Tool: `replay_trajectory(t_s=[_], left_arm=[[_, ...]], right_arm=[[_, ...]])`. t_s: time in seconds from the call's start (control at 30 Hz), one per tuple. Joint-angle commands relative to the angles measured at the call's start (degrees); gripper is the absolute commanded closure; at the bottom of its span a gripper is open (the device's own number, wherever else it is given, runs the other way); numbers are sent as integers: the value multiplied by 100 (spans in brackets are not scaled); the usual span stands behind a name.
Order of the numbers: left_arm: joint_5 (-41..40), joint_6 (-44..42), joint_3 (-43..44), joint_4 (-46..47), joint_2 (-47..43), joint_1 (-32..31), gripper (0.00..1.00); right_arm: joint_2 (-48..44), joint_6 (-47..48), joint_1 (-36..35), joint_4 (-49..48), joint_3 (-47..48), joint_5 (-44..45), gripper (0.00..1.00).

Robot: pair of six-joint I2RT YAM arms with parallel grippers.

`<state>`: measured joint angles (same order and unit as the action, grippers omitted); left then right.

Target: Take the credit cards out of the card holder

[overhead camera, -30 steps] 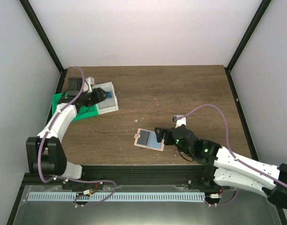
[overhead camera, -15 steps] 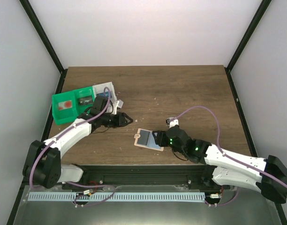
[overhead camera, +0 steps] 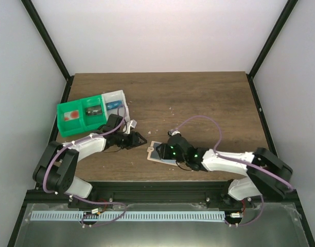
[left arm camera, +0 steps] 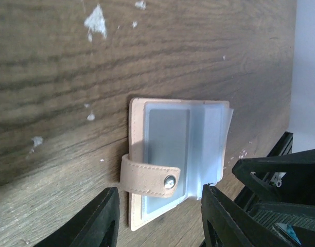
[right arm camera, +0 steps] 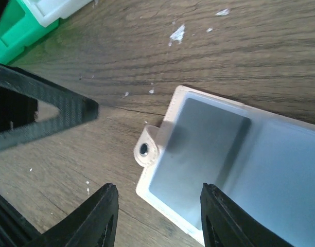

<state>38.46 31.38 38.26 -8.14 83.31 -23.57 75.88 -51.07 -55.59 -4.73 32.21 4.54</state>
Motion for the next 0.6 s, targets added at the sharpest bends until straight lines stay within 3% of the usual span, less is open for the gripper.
replay_trajectory(t_s=[0.0, 0.37, 0.57], left_arm=[[411, 207, -245, 648, 242, -15, 54], [405, 299, -362, 809, 406, -16, 57], [450, 355, -397, 870, 353, -16, 53]], right_arm=[[535, -87, 73, -283, 516, -402, 55], [1200, -121, 749, -418, 416, -1454, 54], [1609, 242, 785, 191, 670, -1547, 53]])
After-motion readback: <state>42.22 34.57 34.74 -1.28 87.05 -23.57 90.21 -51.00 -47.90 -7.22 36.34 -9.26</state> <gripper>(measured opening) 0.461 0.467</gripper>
